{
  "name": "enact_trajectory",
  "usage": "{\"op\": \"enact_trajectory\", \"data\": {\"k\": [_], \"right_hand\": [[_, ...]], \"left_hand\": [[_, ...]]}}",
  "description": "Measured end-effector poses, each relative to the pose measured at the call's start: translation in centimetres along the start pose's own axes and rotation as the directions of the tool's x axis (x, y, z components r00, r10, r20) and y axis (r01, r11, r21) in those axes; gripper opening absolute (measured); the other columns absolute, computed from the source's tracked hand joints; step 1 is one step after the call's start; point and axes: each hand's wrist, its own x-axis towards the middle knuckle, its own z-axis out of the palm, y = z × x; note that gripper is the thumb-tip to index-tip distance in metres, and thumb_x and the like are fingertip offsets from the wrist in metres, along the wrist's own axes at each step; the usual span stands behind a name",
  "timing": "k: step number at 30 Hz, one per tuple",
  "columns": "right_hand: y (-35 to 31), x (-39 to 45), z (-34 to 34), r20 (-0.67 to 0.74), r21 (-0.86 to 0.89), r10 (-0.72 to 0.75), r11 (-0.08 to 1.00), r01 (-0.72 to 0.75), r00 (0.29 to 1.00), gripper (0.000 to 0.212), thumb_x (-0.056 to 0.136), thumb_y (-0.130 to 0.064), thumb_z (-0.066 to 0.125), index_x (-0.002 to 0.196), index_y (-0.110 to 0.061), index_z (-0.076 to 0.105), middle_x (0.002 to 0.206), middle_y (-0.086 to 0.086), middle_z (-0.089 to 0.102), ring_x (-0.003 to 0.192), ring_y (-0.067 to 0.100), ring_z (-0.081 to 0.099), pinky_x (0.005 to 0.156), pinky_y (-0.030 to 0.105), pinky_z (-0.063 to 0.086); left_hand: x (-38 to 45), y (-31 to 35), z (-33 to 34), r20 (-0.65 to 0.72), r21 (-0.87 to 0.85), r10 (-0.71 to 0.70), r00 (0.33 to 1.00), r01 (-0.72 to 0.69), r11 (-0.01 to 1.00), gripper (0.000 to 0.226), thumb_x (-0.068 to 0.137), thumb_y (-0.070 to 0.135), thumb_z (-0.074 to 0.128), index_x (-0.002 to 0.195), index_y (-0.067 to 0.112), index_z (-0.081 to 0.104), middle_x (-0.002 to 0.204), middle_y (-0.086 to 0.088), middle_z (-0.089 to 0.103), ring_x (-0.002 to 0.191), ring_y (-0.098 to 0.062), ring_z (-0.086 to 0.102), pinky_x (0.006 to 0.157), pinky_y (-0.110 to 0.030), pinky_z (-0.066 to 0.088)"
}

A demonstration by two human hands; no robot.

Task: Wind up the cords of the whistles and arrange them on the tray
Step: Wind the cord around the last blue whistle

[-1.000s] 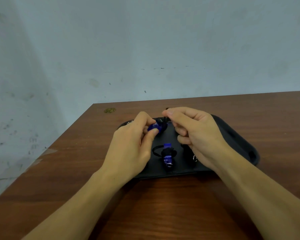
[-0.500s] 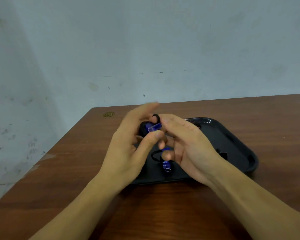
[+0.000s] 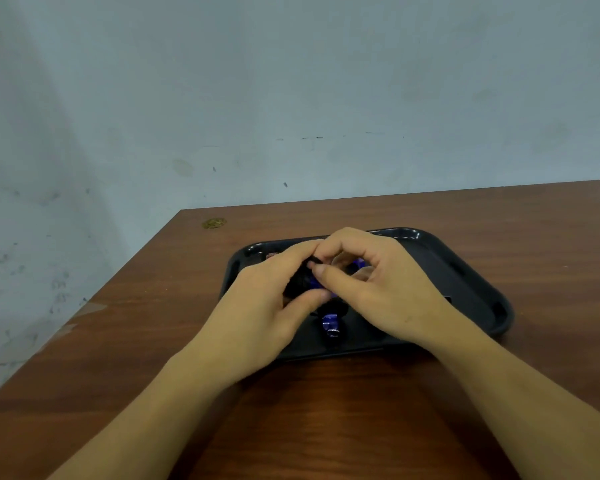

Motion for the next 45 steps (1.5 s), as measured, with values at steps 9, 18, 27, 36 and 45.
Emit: {"op": "enact_trajectory", "data": {"k": [9, 18, 27, 36, 45], "right_hand": [[-0.4, -0.3, -1.3, 0.027, -0.023, -0.101, 0.995, 0.101, 0.995, 0.026, 0.093, -0.012, 0.067, 0.116, -0.023, 0.071, 0.102, -0.017, 0.065, 0.101, 0.012, 0.065, 0.069, 0.034, 0.058], [-0.3, 0.1, -2.5, 0.178, 0.476, 0.11, 0.86, -0.183, 0.978, 0.028, 0.07, -0.015, 0.077, 0.098, -0.012, 0.074, 0.085, 0.0, 0.075, 0.077, 0.012, 0.068, 0.075, 0.022, 0.055], [-0.5, 0.0, -2.3, 0.19, 0.468, 0.155, 0.854, -0.228, 0.97, 0.026, 0.068, -0.01, 0.078, 0.093, -0.012, 0.073, 0.083, 0.0, 0.075, 0.079, 0.01, 0.071, 0.076, 0.02, 0.055], [-0.8, 0.0, -2.7, 0.281, 0.597, 0.229, 0.719, -0.357, 0.932, 0.015, 0.071, -0.008, 0.074, 0.083, -0.016, 0.078, 0.087, 0.012, 0.073, 0.071, 0.016, 0.071, 0.069, 0.021, 0.059], [-0.5, 0.0, -2.6, 0.177, 0.479, 0.242, 0.825, -0.298, 0.954, 0.012, 0.073, -0.005, 0.077, 0.08, -0.014, 0.076, 0.078, 0.007, 0.074, 0.067, 0.014, 0.07, 0.066, 0.02, 0.058]], "left_hand": [[0.6, -1.3, -0.1, -0.092, -0.553, -0.183, 0.979, 0.103, 0.827, 0.026, 0.088, 0.008, 0.065, 0.114, 0.008, 0.066, 0.087, -0.01, 0.072, 0.071, -0.03, 0.071, 0.067, -0.033, 0.06], [0.7, -0.9, -0.1, -0.006, -0.722, -0.114, 0.993, 0.075, 0.688, 0.027, 0.088, 0.003, 0.066, 0.114, 0.002, 0.064, 0.093, -0.016, 0.073, 0.076, -0.032, 0.07, 0.069, -0.033, 0.059], [0.5, -1.1, 0.0, -0.066, -0.632, -0.122, 0.99, 0.054, 0.773, 0.025, 0.083, 0.003, 0.066, 0.108, 0.008, 0.066, 0.1, -0.014, 0.073, 0.072, -0.03, 0.073, 0.069, -0.03, 0.058], [0.5, -1.2, 0.0, -0.037, -0.669, -0.013, 0.999, -0.015, 0.743, 0.025, 0.085, -0.004, 0.064, 0.109, 0.002, 0.063, 0.105, -0.018, 0.069, 0.079, -0.032, 0.071, 0.072, -0.034, 0.059], [0.4, -1.5, 0.3, -0.051, -0.617, -0.089, 0.995, 0.038, 0.786, 0.024, 0.083, -0.001, 0.067, 0.105, 0.007, 0.067, 0.102, -0.014, 0.071, 0.079, -0.031, 0.072, 0.073, -0.037, 0.06]]}}
